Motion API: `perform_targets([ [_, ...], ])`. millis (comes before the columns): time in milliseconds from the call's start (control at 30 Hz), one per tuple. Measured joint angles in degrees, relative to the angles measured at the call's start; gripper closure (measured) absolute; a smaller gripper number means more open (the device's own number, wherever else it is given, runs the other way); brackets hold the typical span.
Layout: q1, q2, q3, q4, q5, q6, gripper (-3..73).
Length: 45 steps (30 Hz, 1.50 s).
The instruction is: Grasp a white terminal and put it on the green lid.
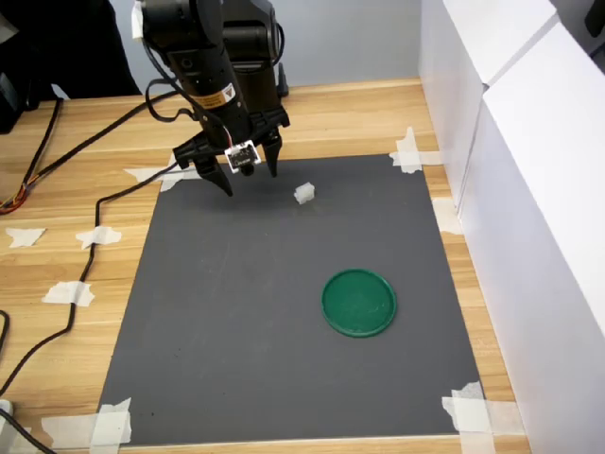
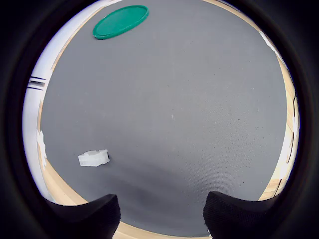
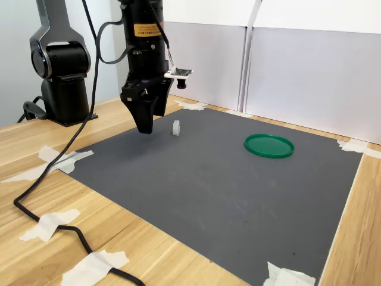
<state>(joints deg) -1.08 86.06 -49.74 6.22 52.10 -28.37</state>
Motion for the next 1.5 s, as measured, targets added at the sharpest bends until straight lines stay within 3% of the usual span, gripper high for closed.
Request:
perform_targets([
  [733, 0.4, -3.9, -6.4, -0.1, 7.9, 1.4, -0.8],
  [867, 6.7, -4.0, -6.4, -2.8, 8.4, 4.3, -0.8],
  [1100, 18.6, -4.0, -6.4, -3.2, 8.9, 10.1, -0.6],
  [1500, 20.6, -3.9, -6.4, -5.2, 8.9, 12.2, -0.6],
])
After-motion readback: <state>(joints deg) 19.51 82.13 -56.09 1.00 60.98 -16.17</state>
